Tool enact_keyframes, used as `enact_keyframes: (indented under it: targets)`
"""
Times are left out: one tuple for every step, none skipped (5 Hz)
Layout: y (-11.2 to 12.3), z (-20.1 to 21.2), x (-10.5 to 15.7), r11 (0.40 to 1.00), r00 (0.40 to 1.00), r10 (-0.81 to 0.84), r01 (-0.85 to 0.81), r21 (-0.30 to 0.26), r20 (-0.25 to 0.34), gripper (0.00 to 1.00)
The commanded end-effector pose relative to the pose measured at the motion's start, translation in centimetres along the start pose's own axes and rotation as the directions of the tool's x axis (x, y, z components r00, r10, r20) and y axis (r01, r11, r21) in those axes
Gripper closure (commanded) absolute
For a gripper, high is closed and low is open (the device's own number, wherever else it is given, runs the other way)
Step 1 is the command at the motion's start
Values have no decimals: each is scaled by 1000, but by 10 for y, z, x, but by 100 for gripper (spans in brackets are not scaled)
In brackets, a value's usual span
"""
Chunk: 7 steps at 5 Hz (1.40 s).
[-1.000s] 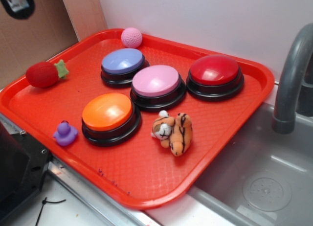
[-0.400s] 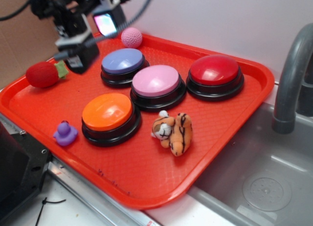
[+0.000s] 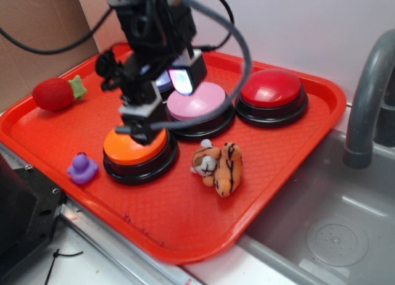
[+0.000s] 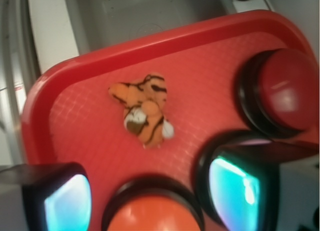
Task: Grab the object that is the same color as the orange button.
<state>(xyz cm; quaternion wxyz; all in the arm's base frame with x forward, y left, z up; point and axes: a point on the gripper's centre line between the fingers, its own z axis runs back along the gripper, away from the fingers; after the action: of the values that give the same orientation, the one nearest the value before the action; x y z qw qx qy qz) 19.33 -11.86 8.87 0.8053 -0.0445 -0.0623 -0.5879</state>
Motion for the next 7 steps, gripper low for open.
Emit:
enact_keyframes:
  targets:
    - [0,-37,19,1000,1000,2,-2,7,-18,0]
    - [0,-51,22,1000,1000,16,-17,-8,-26,0]
    - [-1,-60,24,999,998,45,-45,1,-48,0]
    - [-2,-63,25,998,997,54,-53,12,-58,100]
    - [-2,-53,21,994,992,104,-102,36,-74,100]
    - [4,-19,7,945,944,325,-323,47,-49,100]
    - [10,23,-5,834,835,551,-550,44,-17,100]
